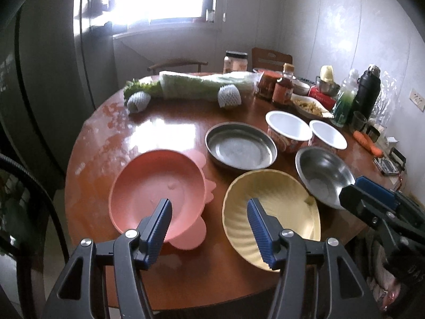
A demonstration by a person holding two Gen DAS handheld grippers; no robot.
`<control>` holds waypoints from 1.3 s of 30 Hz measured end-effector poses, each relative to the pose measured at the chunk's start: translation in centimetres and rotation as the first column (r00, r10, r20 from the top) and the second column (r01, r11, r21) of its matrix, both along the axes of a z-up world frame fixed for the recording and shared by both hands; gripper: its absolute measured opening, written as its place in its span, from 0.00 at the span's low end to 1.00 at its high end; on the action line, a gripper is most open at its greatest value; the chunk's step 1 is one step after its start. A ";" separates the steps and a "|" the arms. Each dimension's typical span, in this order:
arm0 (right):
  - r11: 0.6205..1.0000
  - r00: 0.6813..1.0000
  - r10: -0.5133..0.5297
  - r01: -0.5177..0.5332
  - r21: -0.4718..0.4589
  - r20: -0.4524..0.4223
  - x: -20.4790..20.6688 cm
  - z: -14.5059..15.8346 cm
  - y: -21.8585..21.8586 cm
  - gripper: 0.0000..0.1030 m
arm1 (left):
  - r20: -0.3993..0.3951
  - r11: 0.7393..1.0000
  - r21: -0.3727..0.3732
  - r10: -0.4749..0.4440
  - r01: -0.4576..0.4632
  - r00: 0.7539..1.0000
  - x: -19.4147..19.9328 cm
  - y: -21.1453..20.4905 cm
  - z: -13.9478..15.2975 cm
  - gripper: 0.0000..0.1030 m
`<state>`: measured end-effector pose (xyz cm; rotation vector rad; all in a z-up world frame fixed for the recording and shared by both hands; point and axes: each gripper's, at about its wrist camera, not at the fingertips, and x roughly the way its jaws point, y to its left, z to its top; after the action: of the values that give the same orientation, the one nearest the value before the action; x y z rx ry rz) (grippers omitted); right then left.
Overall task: Organize plates and bowls
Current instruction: 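Move the left tool to the rim of the cream shell plate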
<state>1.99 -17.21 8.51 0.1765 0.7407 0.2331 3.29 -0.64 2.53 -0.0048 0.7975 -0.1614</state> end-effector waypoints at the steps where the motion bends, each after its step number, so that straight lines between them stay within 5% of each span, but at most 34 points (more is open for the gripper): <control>1: 1.000 1.000 -0.002 0.002 -0.001 -0.009 -0.1 -0.3 -0.2 0.53 | -0.012 1.000 -0.001 -0.003 0.003 1.000 0.0 -0.1 -0.4 0.57; 16: 1.000 0.994 0.007 -0.008 -0.010 -0.109 -1.4 -3.8 -1.3 0.53 | -0.127 1.000 -0.005 -0.008 0.007 0.992 0.4 -1.4 -4.8 0.57; 29: 1.000 0.986 -0.007 0.005 -0.013 -0.169 -0.6 -6.4 -1.7 0.53 | -0.108 0.999 -0.015 -0.029 0.028 0.994 -1.2 -1.8 -4.2 0.57; 39: 1.000 0.984 -0.003 0.000 -0.012 -0.178 -0.3 -7.1 -1.7 0.53 | -0.173 0.999 -0.034 -0.037 0.031 0.984 -0.7 -2.8 -5.9 0.57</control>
<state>1.72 -18.93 1.42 0.1883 0.9199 0.2131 2.62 -3.39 -3.42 -0.0350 0.9694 -0.2077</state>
